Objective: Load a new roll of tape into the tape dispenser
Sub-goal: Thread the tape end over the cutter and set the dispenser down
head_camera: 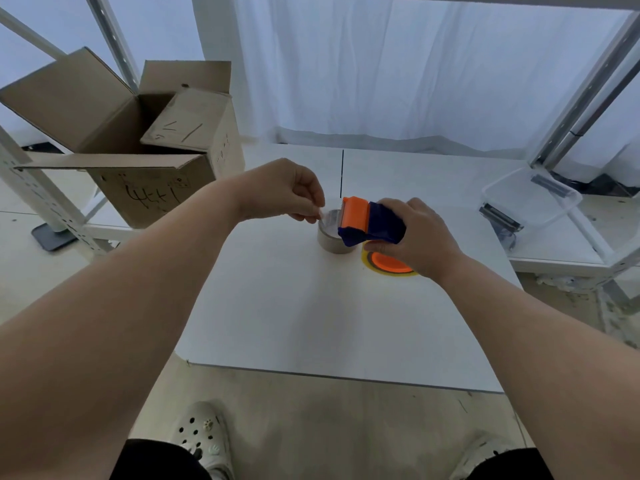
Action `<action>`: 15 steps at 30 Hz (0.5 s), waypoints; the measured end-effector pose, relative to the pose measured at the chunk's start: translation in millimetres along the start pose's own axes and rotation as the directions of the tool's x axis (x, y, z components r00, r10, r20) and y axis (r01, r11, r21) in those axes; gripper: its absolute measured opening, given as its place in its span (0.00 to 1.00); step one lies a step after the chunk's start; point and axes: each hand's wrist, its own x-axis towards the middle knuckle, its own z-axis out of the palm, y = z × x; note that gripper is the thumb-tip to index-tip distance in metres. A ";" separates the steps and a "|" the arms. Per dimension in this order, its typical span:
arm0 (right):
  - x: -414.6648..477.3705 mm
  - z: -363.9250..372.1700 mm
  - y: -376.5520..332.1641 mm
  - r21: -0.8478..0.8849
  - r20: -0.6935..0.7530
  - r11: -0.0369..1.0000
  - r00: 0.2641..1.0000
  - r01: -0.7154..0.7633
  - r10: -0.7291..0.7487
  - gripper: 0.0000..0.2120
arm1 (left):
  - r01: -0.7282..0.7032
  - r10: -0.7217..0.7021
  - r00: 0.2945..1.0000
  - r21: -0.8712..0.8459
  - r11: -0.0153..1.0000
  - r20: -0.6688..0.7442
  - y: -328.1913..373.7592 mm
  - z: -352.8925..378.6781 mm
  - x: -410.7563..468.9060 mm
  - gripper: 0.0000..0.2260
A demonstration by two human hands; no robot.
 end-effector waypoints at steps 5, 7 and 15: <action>1.4 0.3 -1.6 -0.130 -0.024 0.992 1.000 0.004 -0.007 0.34 | 0.083 -0.082 0.988 0.002 0.997 -0.134 -3.6 11.8 5.0 0.13; 1.9 0.1 -4.2 -0.175 -0.036 0.985 0.999 0.003 -0.009 0.35 | 0.081 -0.064 0.976 0.073 0.994 -0.208 -6.0 17.2 8.4 0.09; 0.9 0.5 -5.8 -0.298 -0.019 0.954 0.999 0.020 -0.027 0.36 | 0.135 -0.147 0.931 -0.060 0.989 -0.335 -12.6 21.4 12.9 0.11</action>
